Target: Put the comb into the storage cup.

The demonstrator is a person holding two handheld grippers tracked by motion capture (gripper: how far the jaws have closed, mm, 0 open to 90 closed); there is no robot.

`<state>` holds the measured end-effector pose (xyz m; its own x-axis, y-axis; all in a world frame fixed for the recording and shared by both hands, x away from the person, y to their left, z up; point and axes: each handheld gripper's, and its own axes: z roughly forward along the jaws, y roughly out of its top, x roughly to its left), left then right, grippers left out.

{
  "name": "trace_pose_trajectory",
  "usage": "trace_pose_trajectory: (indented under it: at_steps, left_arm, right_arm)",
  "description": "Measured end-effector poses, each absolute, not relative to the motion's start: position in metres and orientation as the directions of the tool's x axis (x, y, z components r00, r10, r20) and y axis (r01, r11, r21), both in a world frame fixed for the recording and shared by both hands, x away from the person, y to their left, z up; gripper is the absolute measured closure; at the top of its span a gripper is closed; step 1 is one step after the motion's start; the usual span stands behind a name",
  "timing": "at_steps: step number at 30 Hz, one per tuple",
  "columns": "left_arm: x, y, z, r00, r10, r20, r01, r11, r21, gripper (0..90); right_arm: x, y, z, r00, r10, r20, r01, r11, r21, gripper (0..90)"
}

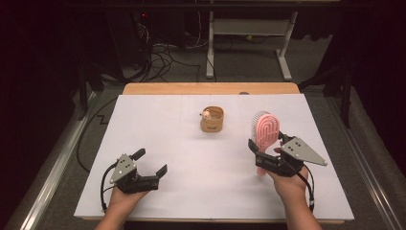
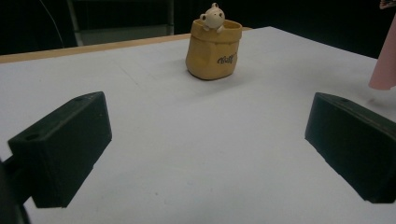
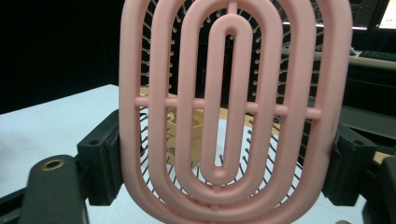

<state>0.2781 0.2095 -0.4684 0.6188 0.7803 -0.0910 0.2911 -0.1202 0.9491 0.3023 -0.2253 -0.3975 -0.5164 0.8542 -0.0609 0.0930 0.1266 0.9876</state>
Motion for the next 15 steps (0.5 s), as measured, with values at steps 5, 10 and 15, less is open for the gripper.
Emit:
trace_pose_trajectory:
  at_steps: [5, 10, 15]
  left_arm:
    - [0.278, 0.211, -0.468, 0.62, 0.78, -0.09, 0.288, -0.119, 0.95, 1.3]
    - [0.278, 0.211, -0.467, 0.621, 0.778, -0.089, 0.286, -0.119, 0.951, 1.3]
    - [0.278, 0.211, -0.467, 0.624, 0.777, -0.086, 0.285, -0.123, 0.951, 1.3]
  right_arm:
    - [0.312, -0.214, -0.39, -0.52, 0.85, -0.082, 0.091, 0.151, 0.984, 20.0]
    - [0.321, -0.204, -0.38, -0.52, 0.848, -0.101, 0.082, 0.167, 0.983, 20.0]
    - [0.328, -0.197, -0.373, -0.521, 0.847, -0.107, 0.072, 0.169, 0.983, 19.9]
